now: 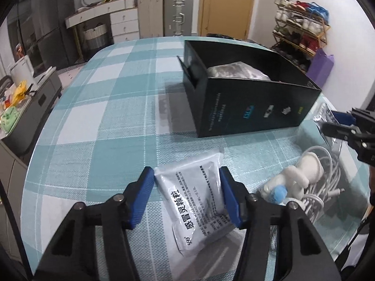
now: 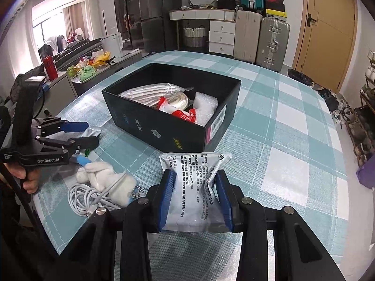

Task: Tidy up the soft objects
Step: 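Grasp the white medicine sachet with the left gripper while the right holds its sachet, then carry both sachets over the black box and lower them inside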

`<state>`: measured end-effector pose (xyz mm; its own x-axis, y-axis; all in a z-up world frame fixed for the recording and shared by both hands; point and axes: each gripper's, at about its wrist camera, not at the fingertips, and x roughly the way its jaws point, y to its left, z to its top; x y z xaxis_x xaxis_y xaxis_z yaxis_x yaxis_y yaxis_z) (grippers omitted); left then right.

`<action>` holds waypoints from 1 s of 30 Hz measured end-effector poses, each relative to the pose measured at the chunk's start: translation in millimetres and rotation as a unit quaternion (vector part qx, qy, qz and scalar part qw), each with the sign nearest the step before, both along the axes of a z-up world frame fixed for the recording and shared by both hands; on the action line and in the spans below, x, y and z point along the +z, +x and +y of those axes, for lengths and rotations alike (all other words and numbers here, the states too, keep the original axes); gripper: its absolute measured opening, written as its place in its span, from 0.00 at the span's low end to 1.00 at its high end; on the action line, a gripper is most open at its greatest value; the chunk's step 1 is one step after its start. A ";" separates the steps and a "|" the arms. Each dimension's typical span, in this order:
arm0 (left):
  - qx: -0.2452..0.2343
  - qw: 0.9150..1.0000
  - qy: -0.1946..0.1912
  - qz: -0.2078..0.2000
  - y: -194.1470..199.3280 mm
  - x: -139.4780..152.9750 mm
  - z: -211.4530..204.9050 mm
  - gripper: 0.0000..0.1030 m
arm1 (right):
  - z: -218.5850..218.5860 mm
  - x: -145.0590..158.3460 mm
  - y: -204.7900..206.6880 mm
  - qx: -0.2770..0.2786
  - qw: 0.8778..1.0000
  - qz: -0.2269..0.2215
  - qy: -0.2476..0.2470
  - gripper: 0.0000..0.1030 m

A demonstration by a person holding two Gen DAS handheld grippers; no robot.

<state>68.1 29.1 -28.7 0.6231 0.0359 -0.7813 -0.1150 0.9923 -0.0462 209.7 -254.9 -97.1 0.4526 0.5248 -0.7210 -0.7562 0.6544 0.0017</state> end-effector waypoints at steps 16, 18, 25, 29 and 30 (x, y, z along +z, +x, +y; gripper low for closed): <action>-0.005 0.999 -0.024 -0.029 -2.6 13.0 0.7 0.42 | 0.4 5.6 -3.2 0.008 1.000 -0.010 0.009 0.36; -0.001 0.999 -0.023 -0.034 -3.4 15.2 2.1 0.42 | 1.1 5.8 -3.7 0.010 1.000 -0.011 0.010 0.36; 0.002 0.998 -0.026 -0.052 -5.9 22.3 3.6 0.42 | -0.9 10.6 -6.4 0.015 1.000 -0.016 0.021 0.36; 0.002 0.997 -0.024 -0.067 -7.9 30.1 2.3 0.42 | -2.2 15.1 -8.9 0.017 0.999 -0.024 0.029 0.36; 0.002 0.997 -0.024 -0.070 -8.0 32.0 2.2 0.42 | -2.5 16.2 -9.3 0.017 0.999 -0.026 0.031 0.36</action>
